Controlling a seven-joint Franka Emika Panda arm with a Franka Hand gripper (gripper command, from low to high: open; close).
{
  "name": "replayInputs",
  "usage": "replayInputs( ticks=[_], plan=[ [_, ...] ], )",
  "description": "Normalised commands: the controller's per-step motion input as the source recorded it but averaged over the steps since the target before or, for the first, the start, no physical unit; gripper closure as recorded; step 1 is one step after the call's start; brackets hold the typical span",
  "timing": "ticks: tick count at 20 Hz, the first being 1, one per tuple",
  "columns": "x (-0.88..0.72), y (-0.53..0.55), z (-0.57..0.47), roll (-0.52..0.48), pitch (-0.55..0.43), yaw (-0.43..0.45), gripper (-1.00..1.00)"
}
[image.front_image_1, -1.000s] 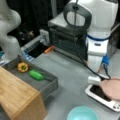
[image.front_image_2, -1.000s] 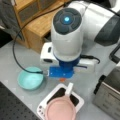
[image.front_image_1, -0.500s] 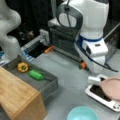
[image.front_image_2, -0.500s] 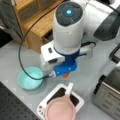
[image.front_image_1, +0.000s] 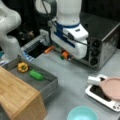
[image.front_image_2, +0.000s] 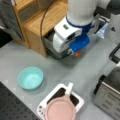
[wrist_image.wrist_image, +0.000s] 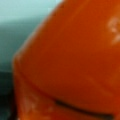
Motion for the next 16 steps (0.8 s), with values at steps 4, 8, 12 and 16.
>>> replayInputs(
  ticks=[4, 8, 12, 16],
  plan=[
    [-0.89, -0.41, -0.10, 0.251, -0.231, 0.242, 1.00],
    [-0.49, -0.37, -0.12, 0.201, -0.252, 0.199, 1.00],
    [0.01, -0.20, 0.06, 0.087, -0.156, 0.191, 1.00],
    [0.38, -0.06, 0.24, -0.065, -0.038, 0.136, 1.00]
  ],
)
